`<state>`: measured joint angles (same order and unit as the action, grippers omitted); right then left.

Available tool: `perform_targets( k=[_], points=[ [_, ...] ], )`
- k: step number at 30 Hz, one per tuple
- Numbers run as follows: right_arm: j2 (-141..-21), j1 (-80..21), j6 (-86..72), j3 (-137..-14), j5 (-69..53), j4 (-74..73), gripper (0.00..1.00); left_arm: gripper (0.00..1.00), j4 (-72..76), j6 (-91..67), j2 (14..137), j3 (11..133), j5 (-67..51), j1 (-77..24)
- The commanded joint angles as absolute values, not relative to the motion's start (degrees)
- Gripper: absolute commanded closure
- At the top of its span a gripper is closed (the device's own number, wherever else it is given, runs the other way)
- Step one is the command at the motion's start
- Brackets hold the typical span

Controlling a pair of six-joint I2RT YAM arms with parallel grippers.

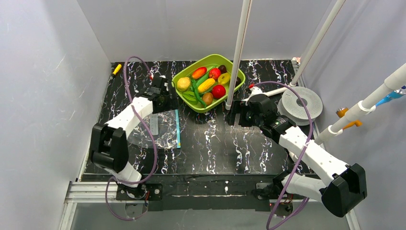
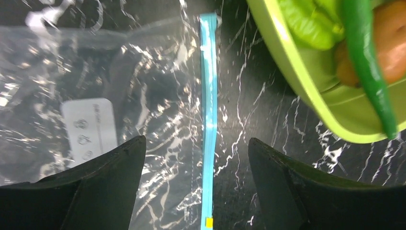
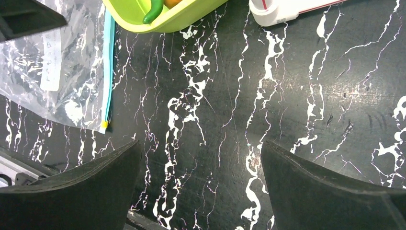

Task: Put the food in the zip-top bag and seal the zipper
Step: Pick up the zipper food storage bag at the center of the board.

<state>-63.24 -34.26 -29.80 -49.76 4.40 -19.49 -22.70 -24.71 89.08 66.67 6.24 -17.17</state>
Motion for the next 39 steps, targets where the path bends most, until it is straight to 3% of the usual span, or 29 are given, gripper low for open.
perform_targets(
  k=[1, 6, 11, 15, 16, 17, 20, 24, 30, 39],
  points=[
    [-63.5, -34.5, -30.4, -51.0, 3.4, -18.0, 0.00, 0.25, -30.6, -27.2, 91.2, 69.3, 6.8, -19.0],
    [-63.3, -34.5, -30.3, -51.0, 3.6, -18.4, 0.00, 0.27, -29.8, -28.9, 96.0, 69.6, 3.9, -19.6],
    [-63.2, -34.5, -30.4, -50.8, 3.6, -18.4, 0.00, 0.43, -31.4, -26.8, 101.6, 72.9, 3.3, -19.6],
    [-63.1, -34.6, -30.5, -50.6, 3.4, -18.4, 0.00, 0.41, -33.2, -25.8, 104.8, 74.6, 5.6, -19.7],
    [-55.2, -34.5, -30.4, -50.5, 3.3, -18.1, 0.00, 0.40, -33.2, -25.6, 105.4, 74.7, 6.0, -19.8],
    [-62.3, -34.6, -30.5, -50.3, 3.2, -17.9, 0.00, 0.38, -33.3, -25.4, 105.9, 74.9, 6.3, -19.9],
    [-63.7, -34.6, -30.6, -50.2, 2.7, -17.6, 0.00, 0.36, -33.4, -24.8, 107.9, 75.8, 7.5, -20.5],
    [-64.6, -34.5, -30.9, -50.6, 2.3, -17.9, 0.00, 0.40, -35.1, -24.2, 111.4, 77.6, 8.2, -20.7],
    [-64.7, -34.5, -30.9, -50.3, 2.3, -17.9, 0.00, 0.70, -35.9, -23.8, 110.7, 78.4, 9.4, -20.8],
    [-66.7, -34.5, -30.8, -50.6, 1.1, -17.9, 0.00, 1.00, -34.9, -21.1, 100.8, 76.4, 9.2, -20.7]
  ],
)
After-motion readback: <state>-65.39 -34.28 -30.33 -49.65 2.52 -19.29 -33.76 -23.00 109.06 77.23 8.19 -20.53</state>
